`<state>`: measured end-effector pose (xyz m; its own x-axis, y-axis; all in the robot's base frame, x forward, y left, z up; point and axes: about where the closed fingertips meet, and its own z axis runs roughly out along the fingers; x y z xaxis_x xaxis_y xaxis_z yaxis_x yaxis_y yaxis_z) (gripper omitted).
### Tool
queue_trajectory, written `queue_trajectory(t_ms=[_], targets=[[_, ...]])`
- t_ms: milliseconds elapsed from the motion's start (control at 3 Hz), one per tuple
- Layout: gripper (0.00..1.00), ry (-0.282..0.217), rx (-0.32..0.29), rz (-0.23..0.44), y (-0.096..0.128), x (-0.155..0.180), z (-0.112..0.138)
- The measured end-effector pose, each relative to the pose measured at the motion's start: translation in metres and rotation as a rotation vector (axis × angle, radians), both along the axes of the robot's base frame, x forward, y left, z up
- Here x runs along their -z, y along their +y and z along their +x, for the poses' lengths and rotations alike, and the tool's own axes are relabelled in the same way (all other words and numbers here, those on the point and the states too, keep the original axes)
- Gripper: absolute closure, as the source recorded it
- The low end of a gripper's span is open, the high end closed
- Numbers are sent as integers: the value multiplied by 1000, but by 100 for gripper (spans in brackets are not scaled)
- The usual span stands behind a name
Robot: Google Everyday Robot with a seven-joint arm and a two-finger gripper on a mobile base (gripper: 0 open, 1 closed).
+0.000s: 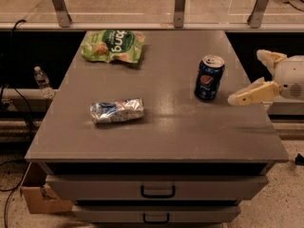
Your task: Knock pepsi can over
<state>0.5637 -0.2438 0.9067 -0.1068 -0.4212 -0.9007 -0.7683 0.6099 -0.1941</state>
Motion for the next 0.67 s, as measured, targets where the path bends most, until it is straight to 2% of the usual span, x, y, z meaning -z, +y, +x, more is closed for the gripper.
queue_trajectory(t_ms=[667], targets=[[0, -9, -35, 35, 24, 8, 17]])
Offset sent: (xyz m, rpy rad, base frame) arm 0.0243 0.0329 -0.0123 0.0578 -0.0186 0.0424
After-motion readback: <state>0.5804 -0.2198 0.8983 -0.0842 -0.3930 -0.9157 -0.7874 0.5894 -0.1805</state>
